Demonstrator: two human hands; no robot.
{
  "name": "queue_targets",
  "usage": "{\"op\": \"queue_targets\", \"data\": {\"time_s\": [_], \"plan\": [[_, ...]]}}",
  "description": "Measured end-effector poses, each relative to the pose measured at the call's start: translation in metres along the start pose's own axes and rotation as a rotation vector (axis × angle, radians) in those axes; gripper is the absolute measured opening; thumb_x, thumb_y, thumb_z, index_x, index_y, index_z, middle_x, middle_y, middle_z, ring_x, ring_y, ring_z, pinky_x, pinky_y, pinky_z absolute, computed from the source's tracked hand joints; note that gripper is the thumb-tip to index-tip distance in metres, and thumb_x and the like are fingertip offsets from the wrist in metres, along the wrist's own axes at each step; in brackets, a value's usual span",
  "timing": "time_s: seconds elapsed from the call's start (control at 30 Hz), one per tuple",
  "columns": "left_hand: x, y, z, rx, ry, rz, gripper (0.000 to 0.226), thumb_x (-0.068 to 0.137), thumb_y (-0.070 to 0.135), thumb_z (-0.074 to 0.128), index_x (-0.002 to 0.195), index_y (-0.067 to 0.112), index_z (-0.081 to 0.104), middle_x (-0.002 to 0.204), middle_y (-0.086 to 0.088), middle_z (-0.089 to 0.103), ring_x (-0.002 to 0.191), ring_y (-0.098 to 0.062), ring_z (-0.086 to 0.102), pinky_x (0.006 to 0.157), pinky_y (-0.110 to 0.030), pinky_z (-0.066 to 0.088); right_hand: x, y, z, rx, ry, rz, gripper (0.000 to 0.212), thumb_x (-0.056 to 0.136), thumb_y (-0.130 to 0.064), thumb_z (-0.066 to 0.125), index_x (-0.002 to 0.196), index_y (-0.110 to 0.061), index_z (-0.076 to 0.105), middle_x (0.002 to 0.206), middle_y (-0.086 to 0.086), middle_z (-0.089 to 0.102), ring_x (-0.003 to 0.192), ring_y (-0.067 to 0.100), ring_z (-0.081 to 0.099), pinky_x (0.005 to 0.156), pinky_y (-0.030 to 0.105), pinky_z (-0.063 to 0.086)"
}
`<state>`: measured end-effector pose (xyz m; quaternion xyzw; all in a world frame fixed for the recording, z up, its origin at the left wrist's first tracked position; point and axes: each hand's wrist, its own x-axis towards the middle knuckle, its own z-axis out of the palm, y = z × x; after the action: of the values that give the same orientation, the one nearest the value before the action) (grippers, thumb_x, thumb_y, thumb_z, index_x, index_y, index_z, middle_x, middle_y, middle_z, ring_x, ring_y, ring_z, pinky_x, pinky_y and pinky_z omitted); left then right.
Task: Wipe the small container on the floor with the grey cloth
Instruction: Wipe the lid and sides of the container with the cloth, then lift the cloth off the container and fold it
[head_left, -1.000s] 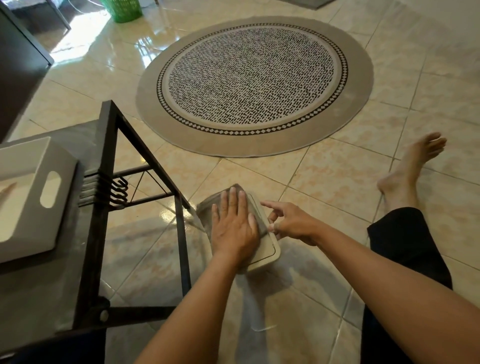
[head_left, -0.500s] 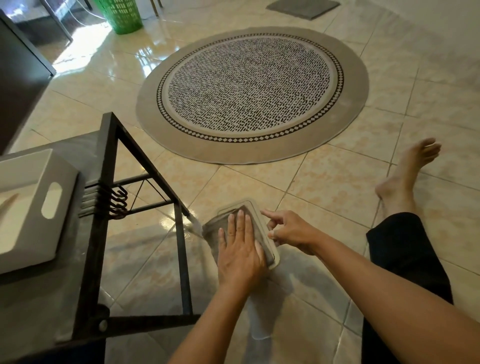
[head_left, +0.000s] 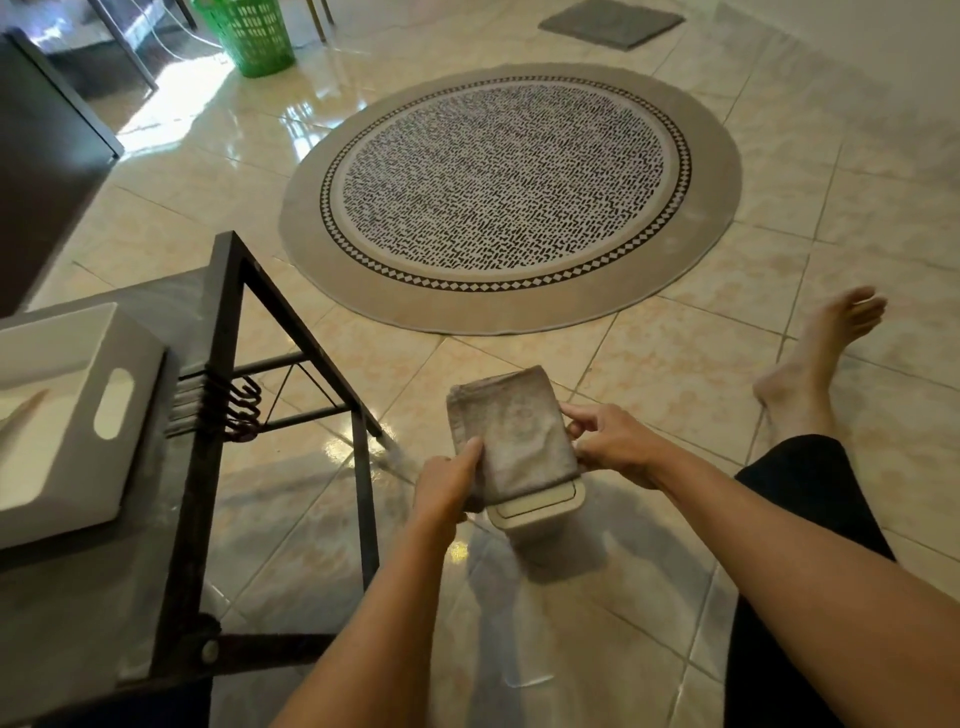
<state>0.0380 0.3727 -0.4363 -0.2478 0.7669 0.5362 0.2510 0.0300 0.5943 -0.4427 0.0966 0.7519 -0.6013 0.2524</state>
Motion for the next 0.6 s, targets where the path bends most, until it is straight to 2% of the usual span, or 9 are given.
{"op": "queue_targets", "data": {"time_s": [0.03,0.07,0.13,0.2,0.23,0.33,0.43,0.5,0.6], "plan": [[-0.003,-0.001,-0.002,-0.036,-0.026,0.008,0.045,0.096,0.044,0.059,0.118,0.004,0.06,0.105,-0.012,0.068,0.088,-0.024,0.068,0.067,-0.029,0.055,0.001,-0.001,-0.002,-0.001,0.001,0.007,0.078,0.082,0.018,0.056,0.151,-0.012,0.035,0.093,0.016,0.051,0.081,0.025,0.057,0.072,0.031,0.061],[-0.005,-0.001,-0.002,-0.045,-0.009,0.044,0.034,0.096,0.04,0.061,0.105,0.007,0.065,0.094,-0.01,0.07,0.078,-0.02,0.068,0.059,-0.025,0.054,0.002,-0.002,-0.003,0.0,0.005,0.011,0.077,0.083,0.019,0.056,0.151,-0.012,0.035,0.093,0.015,0.051,0.08,0.024,0.056,0.07,0.029,0.06],[-0.007,0.0,0.0,-0.048,0.079,0.13,0.017,0.095,0.03,0.063,0.094,0.013,0.064,0.093,-0.01,0.07,0.079,-0.019,0.068,0.061,-0.028,0.058,0.004,-0.002,-0.005,0.009,0.018,0.013,0.074,0.084,0.018,0.056,0.15,-0.011,0.037,0.09,0.014,0.051,0.078,0.021,0.056,0.066,0.025,0.059],[-0.01,0.006,0.002,0.007,0.178,0.228,0.009,0.097,0.026,0.06,0.096,0.017,0.059,0.097,-0.008,0.066,0.085,-0.021,0.066,0.074,-0.04,0.061,0.004,-0.001,-0.005,0.007,0.05,0.033,0.069,0.086,0.015,0.056,0.148,-0.01,0.04,0.086,0.013,0.052,0.076,0.019,0.057,0.064,0.024,0.059],[-0.015,0.011,0.0,0.029,0.21,0.287,0.007,0.098,0.024,0.057,0.1,0.018,0.057,0.097,-0.006,0.064,0.086,-0.019,0.065,0.076,-0.042,0.061,0.004,-0.001,-0.003,-0.022,0.086,0.045,0.066,0.087,0.013,0.056,0.147,-0.01,0.043,0.085,0.011,0.055,0.075,0.018,0.058,0.066,0.026,0.059],[-0.033,0.026,-0.007,0.089,0.238,0.508,0.004,0.101,0.018,0.053,0.103,0.021,0.053,0.095,0.001,0.062,0.082,-0.005,0.061,0.066,-0.024,0.055,0.001,-0.01,0.004,-0.221,0.279,0.014,0.046,0.093,-0.008,0.058,0.139,-0.015,0.056,0.087,0.004,0.066,0.077,0.016,0.061,0.075,0.033,0.054],[-0.056,0.049,-0.018,0.116,0.234,0.661,0.012,0.101,0.017,0.053,0.1,0.029,0.051,0.09,0.007,0.061,0.078,-0.003,0.062,0.059,-0.021,0.054,-0.009,-0.04,0.017,-0.201,0.399,-0.054,0.036,0.097,-0.034,0.058,0.129,-0.018,0.056,0.117,0.009,0.066,0.094,0.019,0.061,0.082,0.034,0.05],[-0.077,0.069,-0.027,0.112,0.238,0.738,0.017,0.1,0.017,0.054,0.1,0.034,0.05,0.091,0.01,0.061,0.082,-0.002,0.062,0.061,-0.02,0.054,-0.022,-0.07,0.031,-0.073,0.321,-0.084,0.049,0.096,-0.047,0.055,0.137,-0.022,0.046,0.131,0.012,0.06,0.105,0.023,0.061,0.085,0.038,0.054],[-0.118,0.097,-0.051,0.06,0.261,0.89,0.025,0.098,0.013,0.057,0.095,0.037,0.052,0.089,0.011,0.063,0.084,0.005,0.062,0.064,-0.017,0.055,-0.051,-0.12,0.053,0.179,-0.027,-0.058,0.069,0.093,-0.06,0.049,0.152,-0.042,0.018,0.148,0.004,0.043,0.118,0.033,0.058,0.07,0.038,0.06]]}}
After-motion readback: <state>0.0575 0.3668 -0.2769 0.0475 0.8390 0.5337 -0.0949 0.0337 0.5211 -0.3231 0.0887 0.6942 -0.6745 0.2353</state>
